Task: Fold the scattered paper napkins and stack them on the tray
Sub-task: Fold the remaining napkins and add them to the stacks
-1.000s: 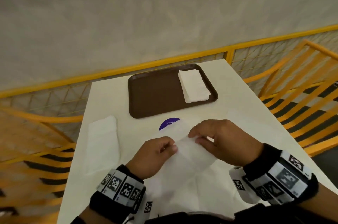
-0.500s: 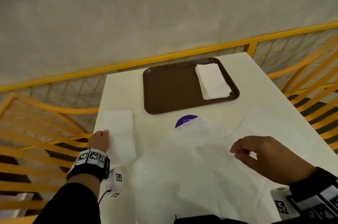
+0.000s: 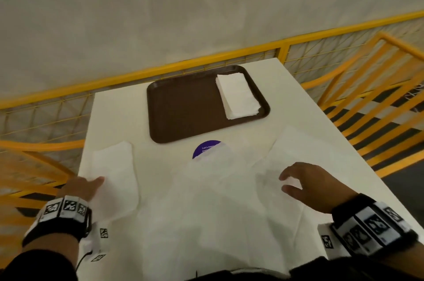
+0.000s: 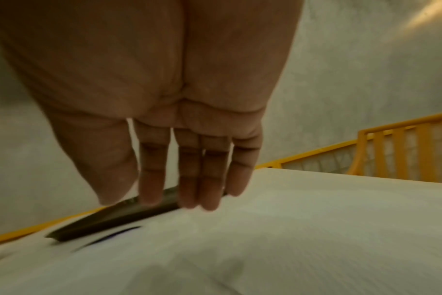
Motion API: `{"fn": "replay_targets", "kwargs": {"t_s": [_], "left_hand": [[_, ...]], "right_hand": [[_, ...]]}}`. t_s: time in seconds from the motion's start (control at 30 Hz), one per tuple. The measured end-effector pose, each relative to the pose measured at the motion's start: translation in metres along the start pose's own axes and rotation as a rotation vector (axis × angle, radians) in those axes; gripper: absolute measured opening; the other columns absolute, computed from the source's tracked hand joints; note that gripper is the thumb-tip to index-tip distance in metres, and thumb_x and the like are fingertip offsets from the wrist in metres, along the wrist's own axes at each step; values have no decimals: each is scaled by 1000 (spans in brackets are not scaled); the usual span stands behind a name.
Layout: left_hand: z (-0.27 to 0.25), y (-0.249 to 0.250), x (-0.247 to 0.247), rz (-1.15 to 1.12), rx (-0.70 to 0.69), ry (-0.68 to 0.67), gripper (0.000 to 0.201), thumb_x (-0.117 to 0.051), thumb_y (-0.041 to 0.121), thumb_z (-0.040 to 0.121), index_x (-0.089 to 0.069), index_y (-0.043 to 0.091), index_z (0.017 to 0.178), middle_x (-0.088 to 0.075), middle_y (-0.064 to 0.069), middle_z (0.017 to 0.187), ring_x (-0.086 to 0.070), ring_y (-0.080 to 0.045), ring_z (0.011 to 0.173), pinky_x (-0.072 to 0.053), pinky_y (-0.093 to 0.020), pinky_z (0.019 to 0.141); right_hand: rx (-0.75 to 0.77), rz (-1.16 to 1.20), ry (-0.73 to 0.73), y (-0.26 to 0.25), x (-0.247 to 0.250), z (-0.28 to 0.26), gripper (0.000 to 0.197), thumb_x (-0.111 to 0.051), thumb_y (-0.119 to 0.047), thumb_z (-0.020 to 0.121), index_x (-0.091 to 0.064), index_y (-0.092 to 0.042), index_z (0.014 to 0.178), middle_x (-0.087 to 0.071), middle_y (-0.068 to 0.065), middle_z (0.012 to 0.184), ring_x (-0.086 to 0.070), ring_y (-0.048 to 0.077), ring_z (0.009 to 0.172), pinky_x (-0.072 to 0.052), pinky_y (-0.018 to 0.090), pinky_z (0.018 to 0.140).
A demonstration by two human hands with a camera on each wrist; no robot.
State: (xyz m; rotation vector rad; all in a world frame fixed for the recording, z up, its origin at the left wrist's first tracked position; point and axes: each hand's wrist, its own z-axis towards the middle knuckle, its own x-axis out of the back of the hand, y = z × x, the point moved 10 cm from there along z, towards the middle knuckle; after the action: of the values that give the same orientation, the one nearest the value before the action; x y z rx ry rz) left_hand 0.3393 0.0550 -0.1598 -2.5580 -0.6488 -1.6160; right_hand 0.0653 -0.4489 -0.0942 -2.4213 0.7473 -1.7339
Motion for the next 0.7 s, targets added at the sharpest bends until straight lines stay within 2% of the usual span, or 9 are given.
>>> {"fn": "replay_targets", "kwargs": {"t_s": [0.1, 0.17, 0.23, 0.3, 0.37, 0.43, 0.5, 0.6, 0.7], "left_hand": [[-4, -6, 6, -43, -69, 92, 72, -59, 60, 79, -52, 4, 124, -47, -22, 138, -44, -42, 124, -32, -51, 108], [-49, 19, 8, -114, -178, 103, 56, -63, 61, 74, -58, 13, 103, -63, -19, 111, -57, -41, 101, -43, -52, 96], [-110, 58, -6, -97, -318, 21, 29, -65, 50, 80, -58, 22, 84, -65, -9, 83, -60, -30, 79, -48, -42, 79], [-173, 97, -35, -38, -495, -121, 16, -62, 44, 84, -59, 28, 80, -63, 1, 79, -58, -18, 74, -43, -33, 69], [-215, 121, -71, -6, -661, -230, 7, -63, 43, 84, -59, 37, 84, -61, 7, 85, -57, -6, 77, -42, -20, 68], [-237, 127, -107, 28, -738, -338, 10, -63, 46, 83, -53, 48, 88, -57, 14, 94, -56, -4, 86, -40, -12, 72], [-250, 130, -129, 37, -761, -401, 13, -64, 56, 76, -56, 52, 86, -53, 22, 100, -54, -2, 94, -40, -11, 78], [-259, 132, -147, 9, -810, -464, 48, -53, 86, 52, -44, 70, 97, -52, 27, 105, -52, 3, 100, -39, -11, 82], [-265, 138, -141, 51, -812, -418, 14, -61, 56, 78, -52, 58, 88, -52, 24, 109, -52, -1, 102, -42, -16, 87]], "right_hand": [[-322, -60, 38, 67, -2, 7, 44, -58, -43, 89, -50, -25, 128, -50, 1, 125, -48, 20, 117, -42, 32, 100], [-517, -68, 89, 105, 6, 7, 48, -55, -41, 90, -46, -20, 132, -46, 8, 129, -45, 27, 120, -43, 39, 100], [-690, -24, 152, 139, 16, 6, 51, -53, -40, 90, -44, -14, 133, -44, 14, 131, -43, 33, 122, -43, 43, 101], [-859, 44, 153, 168, 16, 0, 61, -55, -42, 89, -37, -9, 137, -38, 18, 139, -39, 37, 128, -38, 46, 105], [-983, 110, 125, 187, 9, -8, 75, -58, -48, 87, -28, -8, 142, -30, 19, 146, -31, 38, 134, -29, 46, 110], [-1003, 106, 116, 196, 7, -10, 87, -63, -55, 81, -24, -9, 144, -30, 17, 148, -30, 37, 136, -26, 46, 112], [-940, 117, 148, 201, 10, -5, 94, -70, -54, 76, -24, -9, 145, -36, 15, 145, -37, 34, 133, -32, 46, 111], [-866, 211, 118, 200, 9, -2, 88, -73, -47, 77, -30, -8, 144, -44, 12, 143, -44, 31, 129, -40, 39, 105], [-827, 230, 60, 195, 8, -4, 74, -70, -44, 81, -42, -7, 138, -48, 12, 140, -46, 29, 128, -39, 38, 104]]}}
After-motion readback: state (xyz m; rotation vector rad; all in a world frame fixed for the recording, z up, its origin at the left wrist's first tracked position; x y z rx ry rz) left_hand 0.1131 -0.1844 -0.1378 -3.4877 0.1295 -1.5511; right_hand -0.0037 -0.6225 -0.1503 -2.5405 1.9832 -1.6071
